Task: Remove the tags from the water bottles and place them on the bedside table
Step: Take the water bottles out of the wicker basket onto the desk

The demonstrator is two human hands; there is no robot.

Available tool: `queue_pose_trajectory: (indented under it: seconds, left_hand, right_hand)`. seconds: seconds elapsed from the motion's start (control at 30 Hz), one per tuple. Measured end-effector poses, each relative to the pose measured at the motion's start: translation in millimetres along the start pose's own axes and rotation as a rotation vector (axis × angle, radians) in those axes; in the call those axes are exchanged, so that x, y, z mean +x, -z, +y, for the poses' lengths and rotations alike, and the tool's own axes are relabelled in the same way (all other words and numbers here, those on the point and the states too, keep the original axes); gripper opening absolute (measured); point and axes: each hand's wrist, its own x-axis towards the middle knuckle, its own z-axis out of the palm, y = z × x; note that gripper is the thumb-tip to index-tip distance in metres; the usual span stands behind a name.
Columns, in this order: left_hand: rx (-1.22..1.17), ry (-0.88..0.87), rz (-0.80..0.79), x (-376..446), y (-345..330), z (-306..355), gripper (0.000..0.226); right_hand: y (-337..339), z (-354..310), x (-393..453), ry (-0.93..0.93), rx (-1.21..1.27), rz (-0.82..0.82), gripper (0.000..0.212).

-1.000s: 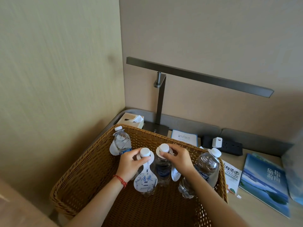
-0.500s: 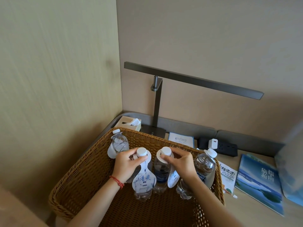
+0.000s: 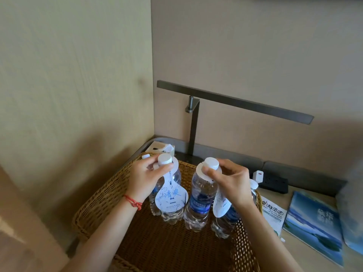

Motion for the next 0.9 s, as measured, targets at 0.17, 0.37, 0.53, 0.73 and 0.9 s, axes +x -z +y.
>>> queue_pose_trajectory:
  seconds: [0.17, 0.37, 0.53, 0.73, 0.9]
  left_hand:
    - [-0.026, -0.043, 0.051, -7, 3, 43, 0.014]
    - [-0.075, -0.059, 0.103, -31, 7, 89, 0.015]
    - [-0.078, -0.099, 0.162, -62, 13, 121, 0.016]
    - [-0.035, -0.119, 0.148, -108, 21, 146, 0.020]
    - [-0.001, -0.090, 0.176, -157, 33, 159, 0.021]
  right_hand:
    - [12, -33, -5, 0.066, 0.061, -0.023, 0.028]
    - [24, -70, -21, 0.172, 0.103, -0.088, 0.016]
    - [30, -96, -42, 0.200, 0.184, -0.146, 0.013]
    - [33, -122, -87, 0.220, 0.220, -0.185, 0.016]
    - [38, -136, -134, 0.227, 0.202, -0.211, 0.014]
